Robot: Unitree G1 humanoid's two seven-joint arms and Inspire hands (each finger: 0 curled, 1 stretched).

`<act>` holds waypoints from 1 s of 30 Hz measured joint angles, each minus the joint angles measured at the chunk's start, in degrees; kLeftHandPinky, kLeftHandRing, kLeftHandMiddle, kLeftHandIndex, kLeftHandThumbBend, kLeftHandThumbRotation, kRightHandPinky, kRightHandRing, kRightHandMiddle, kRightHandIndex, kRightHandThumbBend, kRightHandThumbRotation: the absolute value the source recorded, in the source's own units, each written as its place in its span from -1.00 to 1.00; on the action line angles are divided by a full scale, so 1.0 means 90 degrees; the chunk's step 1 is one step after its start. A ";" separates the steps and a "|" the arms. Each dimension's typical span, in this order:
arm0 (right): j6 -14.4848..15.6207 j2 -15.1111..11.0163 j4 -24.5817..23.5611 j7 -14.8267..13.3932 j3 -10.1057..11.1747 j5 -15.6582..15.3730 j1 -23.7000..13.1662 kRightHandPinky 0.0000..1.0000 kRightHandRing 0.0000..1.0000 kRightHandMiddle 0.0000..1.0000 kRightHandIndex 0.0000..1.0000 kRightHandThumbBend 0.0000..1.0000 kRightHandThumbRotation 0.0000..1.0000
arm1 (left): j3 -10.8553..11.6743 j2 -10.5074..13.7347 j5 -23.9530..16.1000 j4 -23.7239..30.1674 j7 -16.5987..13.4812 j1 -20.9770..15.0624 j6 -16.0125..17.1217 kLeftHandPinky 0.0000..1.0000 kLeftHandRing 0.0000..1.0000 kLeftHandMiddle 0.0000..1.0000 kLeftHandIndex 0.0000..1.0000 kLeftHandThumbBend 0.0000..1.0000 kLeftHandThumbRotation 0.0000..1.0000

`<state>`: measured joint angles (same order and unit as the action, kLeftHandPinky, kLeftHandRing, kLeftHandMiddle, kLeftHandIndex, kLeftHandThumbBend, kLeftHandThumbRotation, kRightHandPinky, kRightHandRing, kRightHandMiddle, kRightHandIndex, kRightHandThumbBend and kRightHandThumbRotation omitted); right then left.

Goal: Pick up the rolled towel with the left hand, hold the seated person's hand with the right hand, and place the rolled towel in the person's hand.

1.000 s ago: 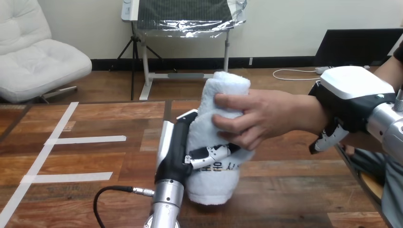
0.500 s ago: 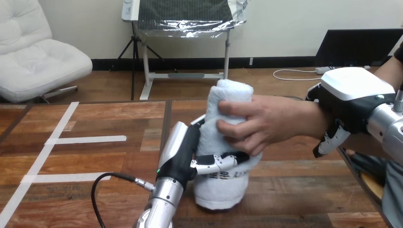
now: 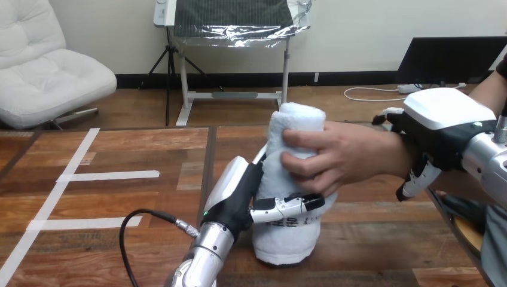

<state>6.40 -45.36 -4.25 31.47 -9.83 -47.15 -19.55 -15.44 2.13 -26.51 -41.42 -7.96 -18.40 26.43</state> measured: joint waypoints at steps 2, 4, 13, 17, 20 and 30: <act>-0.0002 0.0000 0.0027 0.0000 0.0000 0.0000 0.0000 0.81 0.98 1.00 0.88 0.71 -0.80 | -0.0025 0.0020 -0.0028 0.0029 0.0018 0.0000 -0.0002 1.00 1.00 1.00 1.00 1.00 0.44; -0.0014 0.0001 0.0050 -0.0001 0.0000 0.0000 0.0000 0.81 0.98 1.00 0.88 0.71 -0.80 | -0.0045 0.0037 -0.0048 0.0051 0.0030 0.0000 -0.0002 1.00 1.00 1.00 1.00 1.00 0.44; -0.0079 0.0001 0.0096 -0.0017 0.0000 0.0001 0.0000 0.82 0.98 1.00 0.86 0.70 -0.82 | -0.0075 0.0044 -0.0057 0.0076 0.0098 0.0000 -0.0002 1.00 1.00 1.00 1.00 1.00 0.42; -0.0082 0.0001 0.0096 -0.0019 0.0000 0.0003 0.0000 0.82 0.97 1.00 0.85 0.70 -0.84 | -0.0091 0.0044 -0.0056 0.0080 0.0138 0.0000 -0.0002 1.00 1.00 1.00 1.00 1.00 0.42; -0.0085 0.0001 0.0096 -0.0029 0.0000 0.0005 0.0000 0.82 0.97 1.00 0.85 0.70 -0.85 | -0.0114 0.0046 -0.0056 0.0086 0.0152 0.0000 -0.0002 1.00 1.00 1.00 1.00 1.00 0.41; -0.0090 0.0001 0.0096 -0.0030 0.0000 0.0026 0.0000 0.84 0.97 1.00 0.85 0.69 -0.87 | -0.0171 0.0054 -0.0041 0.0120 0.0218 0.0000 -0.0002 1.00 1.00 1.00 1.00 1.00 0.40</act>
<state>5.59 -45.35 -3.38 31.21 -9.83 -46.91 -19.55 -16.98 2.62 -26.88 -40.34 -6.00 -18.40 26.41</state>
